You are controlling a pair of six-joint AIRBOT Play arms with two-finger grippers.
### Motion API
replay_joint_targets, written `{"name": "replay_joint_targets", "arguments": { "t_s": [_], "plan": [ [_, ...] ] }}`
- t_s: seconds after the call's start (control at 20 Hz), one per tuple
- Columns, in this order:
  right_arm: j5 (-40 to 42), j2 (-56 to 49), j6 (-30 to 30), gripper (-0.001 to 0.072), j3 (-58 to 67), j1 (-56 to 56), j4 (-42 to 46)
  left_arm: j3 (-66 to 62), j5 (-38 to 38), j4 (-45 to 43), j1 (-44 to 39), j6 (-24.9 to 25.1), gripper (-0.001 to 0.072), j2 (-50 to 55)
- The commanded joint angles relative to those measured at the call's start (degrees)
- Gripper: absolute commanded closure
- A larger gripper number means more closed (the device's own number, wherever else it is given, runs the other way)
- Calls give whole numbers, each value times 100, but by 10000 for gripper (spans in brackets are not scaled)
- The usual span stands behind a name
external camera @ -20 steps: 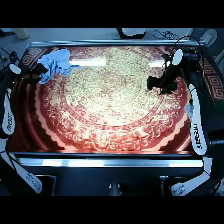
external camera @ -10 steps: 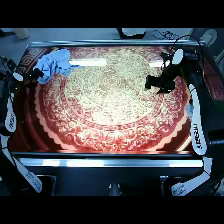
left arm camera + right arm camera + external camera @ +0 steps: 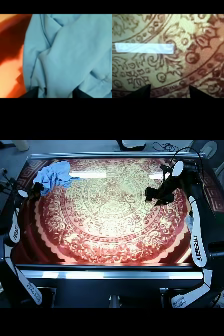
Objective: Fold the shirts.
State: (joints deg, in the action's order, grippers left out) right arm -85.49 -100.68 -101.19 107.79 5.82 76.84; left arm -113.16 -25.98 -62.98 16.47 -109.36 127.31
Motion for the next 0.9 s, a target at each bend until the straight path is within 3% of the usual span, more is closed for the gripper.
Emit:
{"name": "replay_joint_targets", "arguments": {
  "t_s": [0.0,0.05,0.15,0.35,0.45,0.5,0.65,0.75,0.85],
  "plan": [
    [-52,-2,-17,224,7,4,-68,0,116,203,-7,-328,552,111],
    [-57,-2,-17,223,7,4,-68,-2,48,293,-7,-317,683,81],
    [-52,-2,-17,223,7,4,-66,-2,4,330,-57,-74,685,-170],
    [103,0,166,223,11,2,-55,0,-308,326,-437,1779,686,-1753],
    [245,105,310,222,13,4,24,0,-942,295,-813,2778,686,-2927],
    [323,227,310,222,13,4,31,0,-1335,173,-1049,3029,686,-3467],
    [330,835,356,216,11,4,46,2,-2951,-730,-2022,3027,686,-4822],
    [96,1338,354,196,11,4,101,24,-4312,-1049,-2719,2675,686,-5278],
    [-278,1775,354,79,11,4,260,334,-5005,-1226,-3436,2618,686,-5593]
  ]
}}
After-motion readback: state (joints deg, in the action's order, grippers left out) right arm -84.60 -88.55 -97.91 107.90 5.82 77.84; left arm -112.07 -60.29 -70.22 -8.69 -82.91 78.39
